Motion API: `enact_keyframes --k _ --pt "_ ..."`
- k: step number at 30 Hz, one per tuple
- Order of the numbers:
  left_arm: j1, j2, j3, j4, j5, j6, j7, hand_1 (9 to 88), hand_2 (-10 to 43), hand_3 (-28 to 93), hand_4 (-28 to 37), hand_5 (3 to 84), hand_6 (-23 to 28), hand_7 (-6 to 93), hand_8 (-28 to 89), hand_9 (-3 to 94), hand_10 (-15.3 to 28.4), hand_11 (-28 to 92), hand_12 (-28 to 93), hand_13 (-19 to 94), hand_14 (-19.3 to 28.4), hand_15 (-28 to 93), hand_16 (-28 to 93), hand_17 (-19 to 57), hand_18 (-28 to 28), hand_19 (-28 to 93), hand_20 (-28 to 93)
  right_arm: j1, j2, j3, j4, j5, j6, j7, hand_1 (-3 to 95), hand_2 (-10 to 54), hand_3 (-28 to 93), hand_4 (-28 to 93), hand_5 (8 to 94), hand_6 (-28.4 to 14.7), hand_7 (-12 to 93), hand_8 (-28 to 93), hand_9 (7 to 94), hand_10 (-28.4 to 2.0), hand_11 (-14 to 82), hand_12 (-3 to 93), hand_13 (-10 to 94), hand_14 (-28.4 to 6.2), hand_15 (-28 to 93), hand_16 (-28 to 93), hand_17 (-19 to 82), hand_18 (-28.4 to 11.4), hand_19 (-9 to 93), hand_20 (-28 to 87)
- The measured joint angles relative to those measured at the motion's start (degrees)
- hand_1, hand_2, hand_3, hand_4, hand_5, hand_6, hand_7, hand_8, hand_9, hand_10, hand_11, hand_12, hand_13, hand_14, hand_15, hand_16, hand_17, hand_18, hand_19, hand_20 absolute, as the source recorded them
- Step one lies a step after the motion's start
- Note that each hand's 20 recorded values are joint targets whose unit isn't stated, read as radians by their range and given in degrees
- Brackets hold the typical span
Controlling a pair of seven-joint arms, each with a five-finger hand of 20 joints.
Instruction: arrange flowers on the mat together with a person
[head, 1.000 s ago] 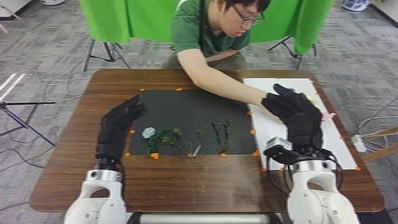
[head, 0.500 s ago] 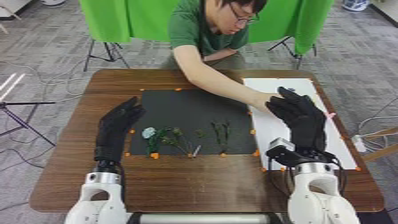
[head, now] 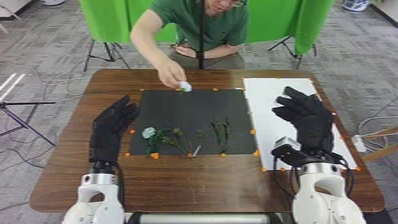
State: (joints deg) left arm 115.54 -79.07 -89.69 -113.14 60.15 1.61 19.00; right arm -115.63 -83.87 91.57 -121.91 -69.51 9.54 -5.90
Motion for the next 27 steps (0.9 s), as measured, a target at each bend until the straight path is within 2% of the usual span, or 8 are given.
enact_keyframes --k 8,20,27 --pt "0.04 -0.02 -0.4 0.07 -0.31 -1.16 0.12 27.3 1.4 69 -18.1 48.4 5.1 13.4 -6 46.0 14.6 19 13 39 18.4 21 2 14.9 15.5 22 28 -0.05 0.01 -0.01 0.0 -0.02 0.28 0.29 11.3 8.4 76 -15 57.4 -1.9 16 -9 61.2 -16.1 12.0 18.0 53 -15.7 39 25 18 -18.4 60 56" --pt "0.22 0.03 -0.58 0.12 -0.82 -1.34 0.16 27.3 1.5 69 -18.0 48.3 5.1 13.2 -6 45.9 14.6 19 13 39 18.4 21 2 14.6 15.4 21 28 -0.05 0.04 -0.09 0.01 0.05 0.35 0.73 11.5 8.5 76 -15 57.6 -1.9 16 -9 61.9 -16.2 12.8 18.1 53 -15.5 38 25 19 -18.5 60 56" --pt "0.3 0.06 -0.67 0.14 -0.95 -1.34 0.03 26.8 1.5 69 -18.2 48.2 5.0 13.4 -6 46.0 14.4 19 13 38 18.7 21 2 12.9 15.3 21 28 -0.05 0.04 -0.12 0.02 0.03 0.2 0.79 13.3 10.8 77 -12 57.8 -1.8 16 -9 62.6 -16.1 13.2 17.9 56 -15.1 38 25 20 -18.5 62 56"
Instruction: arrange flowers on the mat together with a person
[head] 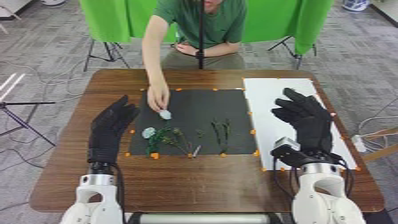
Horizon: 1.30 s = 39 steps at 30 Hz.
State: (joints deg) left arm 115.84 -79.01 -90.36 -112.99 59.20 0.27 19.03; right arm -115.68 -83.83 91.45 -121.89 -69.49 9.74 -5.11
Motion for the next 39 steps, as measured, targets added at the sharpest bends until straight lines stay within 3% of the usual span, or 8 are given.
enact_keyframes --k 13,20,27,32,34,39 --pt "0.83 -0.15 -0.57 -0.05 0.05 0.07 -0.43 26.4 1.3 69 -18.2 48.1 4.8 13.4 -6 45.9 14.1 19 13 38 18.6 21 2 11.9 15.1 22 28 0.02 -0.02 -0.65 0.13 -0.22 -0.93 0.45 18.9 9.3 78 -11 58.2 -1.4 16 -9 63.3 -15.9 13.4 17.8 57 -14.7 38 25 21 -18.3 63 56" --pt "0.85 -0.19 -0.82 -0.05 0.11 0.12 -0.51 26.3 1.3 69 -18.2 48.0 4.6 13.5 -6 45.9 14.1 19 13 38 18.5 21 2 11.7 15.0 21 28 0.6 1.21 0.31 0.2 -3.46 -2.36 0.28 26.9 -4.1 77 -15 57.7 -0.6 18 -9 61.1 -14.9 12.4 18.0 57 -13.6 37 25 21 -18.1 63 56" --pt "1.13 -0.26 -1.15 -0.17 0.12 0.4 -0.76 26.3 1.1 69 -18.2 47.9 4.6 13.5 -6 45.8 14.1 19 13 38 18.4 21 2 11.6 14.9 21 27 6.19 10.09 5.77 2.59 -27.45 -1.8 2.2 33.9 -9.4 76 -17 55.3 0.4 19 -10 56.1 -13.5 11.8 18.5 58 -12.6 36 25 21 -17.8 63 56" --pt "1.61 -0.17 -1.37 -0.61 0.12 1.06 -0.75 26.2 1.1 69 -18.3 47.9 4.5 13.6 -6 45.7 14.0 19 13 38 18.4 21 2 11.6 14.7 21 27 13.59 19.65 5.77 6.34 -37.98 -0.44 14.07 39.4 -9.5 77 -22 50.3 2.3 19 -10 50.3 -13.0 12.6 20.8 58 -11.8 36 26 22 -17.6 64 55" --pt "1.76 -0.09 -1.37 -0.73 0.12 1.27 -0.74 26.3 1.0 69 -18.3 48.0 4.6 13.6 -6 45.7 14.1 19 13 38 18.4 21 2 11.6 14.7 21 27 16.37 22.72 5.77 7.97 -42.95 -2.87 18.94 39.4 -9.5 78 -24 49.3 2.5 19 -10 50.1 -13.5 14.5 22.3 58 -11.9 39 26 23 -18.1 65 55" --pt "2.01 0.1 -1.38 -0.96 0.11 1.71 -0.72 26.3 0.9 69 -18.4 48.0 4.6 13.6 -6 45.7 14.1 19 13 38 18.5 21 2 11.5 14.7 21 27 22.0 29.09 4.06 12.42 -59.29 -18.97 22.17 37.2 -9.5 77 -27 47.2 2.0 18 -10 53.7 -14.1 17.6 23.1 62 -12.4 44 26 26 -18.5 66 54"
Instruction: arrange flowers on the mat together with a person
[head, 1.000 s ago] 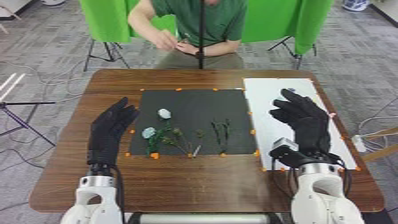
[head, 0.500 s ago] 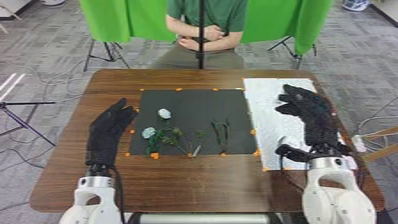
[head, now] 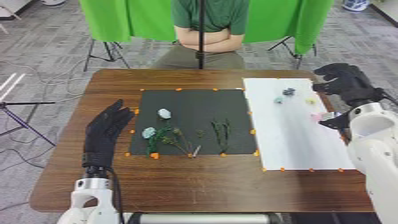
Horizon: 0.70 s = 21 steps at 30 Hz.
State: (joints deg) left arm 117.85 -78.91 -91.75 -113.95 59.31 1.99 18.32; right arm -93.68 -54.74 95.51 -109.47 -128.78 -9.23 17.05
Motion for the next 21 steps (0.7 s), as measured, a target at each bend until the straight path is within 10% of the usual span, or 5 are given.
enact_keyframes --k 12,21 --pt "0.3 0.38 -0.22 -0.27 0.0 0.28 0.01 26.4 0.9 69 -18.5 48.1 4.6 13.4 -6 45.7 14.2 19 13 37 18.7 21 2 11.3 14.8 21 27 7.01 5.96 -7.32 8.26 -19.27 -21.07 4.46 33.0 -9.5 73 -27 44.8 0.4 12 -7 61.3 -14.8 19.5 24.8 68 -12.5 48 29 30 -20.6 71 54" --pt "0.37 0.39 -0.35 -0.29 0.01 0.3 0.03 26.4 0.9 69 -18.5 48.1 4.7 13.4 -6 45.7 14.0 19 13 37 18.6 21 2 11.2 14.8 21 27 7.61 5.62 -7.68 12.8 -15.2 -17.74 4.12 35.8 -9.5 74 -28 45.8 1.1 13 -7 63.3 -14.4 18.6 24.1 71 -10.0 49 30 33 -20.0 73 54"
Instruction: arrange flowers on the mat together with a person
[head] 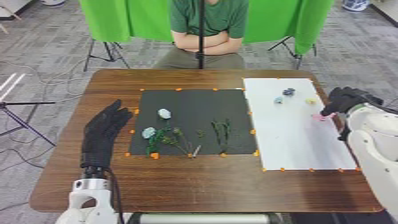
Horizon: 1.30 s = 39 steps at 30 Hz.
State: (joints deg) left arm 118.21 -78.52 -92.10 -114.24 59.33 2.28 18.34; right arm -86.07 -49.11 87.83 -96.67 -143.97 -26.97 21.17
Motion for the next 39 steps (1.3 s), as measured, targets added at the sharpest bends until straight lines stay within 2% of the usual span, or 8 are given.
enact_keyframes --k 10,12,13,15,19,24,32,39 --pt "0.0 -0.06 0.01 0.01 0.01 0.0 -0.01 26.4 0.9 69 -18.6 48.2 4.7 13.2 -6 45.8 14.1 19 13 37 18.7 21 2 11.2 14.8 21 27 -0.03 -1.68 -2.57 3.05 -0.98 0.52 -0.34 45.5 -9.5 75 -28 54.4 2.5 18 -9 66.9 -13.1 22.5 25.7 73 -8.6 52 33 35 -19.7 75 56" --pt "0.02 -0.06 0.01 0.01 -0.02 0.02 -0.01 26.4 0.9 69 -18.7 48.1 4.7 13.3 -6 45.8 14.1 19 13 37 18.8 21 2 11.1 14.8 21 27 -0.42 -1.99 -2.94 3.33 -2.39 1.4 -0.03 50.6 -9.5 72 -28 58.7 3.0 20 -10 69.2 -12.0 20.6 31.9 73 -8.0 52 39 36 -19.6 75 58" --pt "0.04 -0.06 0.01 0.01 -0.03 0.04 -0.01 26.5 0.9 69 -18.7 48.1 4.7 13.3 -6 45.8 14.1 19 13 37 18.8 21 2 11.1 14.9 21 27 -0.66 -2.09 -3.1 3.39 -2.92 2.6 0.23 54.0 -9.5 69 -28 61.2 3.2 21 -10 71.7 -11.2 17.1 37.2 73 -7.8 53 41 36 -19.6 76 59" --pt "0.08 -0.06 -0.02 0.01 -0.04 0.08 -0.02 26.5 1.0 69 -18.7 48.1 4.8 13.2 -6 45.8 14.2 19 13 37 18.8 21 2 11.1 14.9 21 27 -1.26 -2.22 -3.43 3.81 -3.29 6.17 0.61 61.2 -9.5 63 -27 69.5 2.2 23 6 78.7 -9.2 11.5 45.9 76 -6.8 55 44 38 -19.8 77 60" --pt "0.1 -0.1 -0.06 0.01 -0.04 0.11 -0.04 26.6 1.1 69 -18.8 48.2 4.8 13.3 -6 45.8 14.1 19 13 37 18.8 21 2 11.1 14.9 21 27 -3.06 -2.62 -3.87 5.13 -2.8 15.46 0.77 64.7 -9.5 61 -24 78.7 1.5 23 10 86.0 -8.2 11.9 47.4 80 -6.5 58 41 41 -20.7 80 62" --pt "0.16 -0.18 -0.34 0.01 -0.04 0.19 -0.05 26.7 1.3 69 -18.8 48.2 4.7 13.4 -6 45.9 14.2 19 13 37 18.7 21 2 11.0 14.9 21 27 -5.12 -3.1 -3.95 5.4 -1.9 22.67 1.06 64.6 -9.5 62 -24 80.5 1.3 23 10 87.6 -8.2 11.7 47.4 81 -6.4 59 41 41 -21.1 81 62" --pt "1.5 -0.08 -2.92 -0.51 -0.04 1.6 0.04 26.7 1.4 68 -18.7 48.2 4.7 13.4 -6 45.9 14.2 19 13 37 18.8 22 2 10.9 15.0 21 27 -5.85 -3.16 -3.69 -4.68 0.38 28.61 2.24 64.8 -9.5 62 -23 80.9 1.1 22 11 87.8 -8.3 11.3 48.0 81 -6.4 59 42 42 -21.2 81 62" --pt "2.39 0.21 -4.12 -0.55 -0.09 2.66 0.05 26.7 1.5 68 -18.8 48.3 4.8 13.5 -6 46.0 14.1 19 13 38 18.7 22 2 11.0 14.9 22 27 4.22 -3.16 -12.74 -14.79 6.4 29.52 -0.25 64.8 -9.5 62 -23 81.1 1.0 22 11 87.9 -8.3 11.1 48.1 81 -6.1 60 42 42 -21.3 82 62"
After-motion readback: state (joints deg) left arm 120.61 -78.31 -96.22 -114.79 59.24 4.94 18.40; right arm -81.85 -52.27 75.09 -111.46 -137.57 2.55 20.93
